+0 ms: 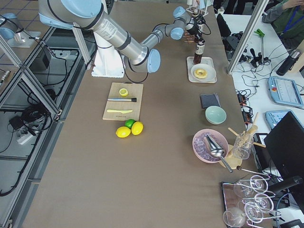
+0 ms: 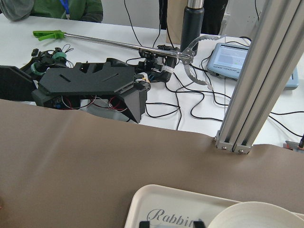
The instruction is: Place tea on tray
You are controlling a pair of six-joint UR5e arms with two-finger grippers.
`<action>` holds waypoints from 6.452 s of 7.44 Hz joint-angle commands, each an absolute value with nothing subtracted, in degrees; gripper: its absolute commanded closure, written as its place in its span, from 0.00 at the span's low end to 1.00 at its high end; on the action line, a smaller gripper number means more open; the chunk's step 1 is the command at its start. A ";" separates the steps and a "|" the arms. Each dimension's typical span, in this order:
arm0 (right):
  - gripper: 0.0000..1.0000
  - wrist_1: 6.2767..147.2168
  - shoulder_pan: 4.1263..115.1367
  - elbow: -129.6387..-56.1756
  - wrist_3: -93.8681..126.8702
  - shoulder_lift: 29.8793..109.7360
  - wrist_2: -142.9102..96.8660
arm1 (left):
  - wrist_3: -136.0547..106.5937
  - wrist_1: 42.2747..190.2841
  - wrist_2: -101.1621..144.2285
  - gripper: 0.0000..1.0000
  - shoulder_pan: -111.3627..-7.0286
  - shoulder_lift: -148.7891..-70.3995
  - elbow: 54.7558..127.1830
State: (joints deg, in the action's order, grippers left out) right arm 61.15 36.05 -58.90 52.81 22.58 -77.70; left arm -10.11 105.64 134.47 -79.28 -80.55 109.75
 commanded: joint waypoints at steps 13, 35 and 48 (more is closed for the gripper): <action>0.00 69.10 44.00 -81.50 64.42 44.68 -96.80 | 9.50 88.07 137.55 0.01 -87.59 -80.33 109.60; 0.00 101.07 86.13 -99.14 -4.22 90.53 -124.36 | 15.29 76.99 128.32 0.01 -90.44 -82.88 100.90; 0.00 100.81 86.13 -99.40 -4.31 90.44 -127.26 | 15.03 76.90 128.67 0.01 -90.53 -82.71 100.46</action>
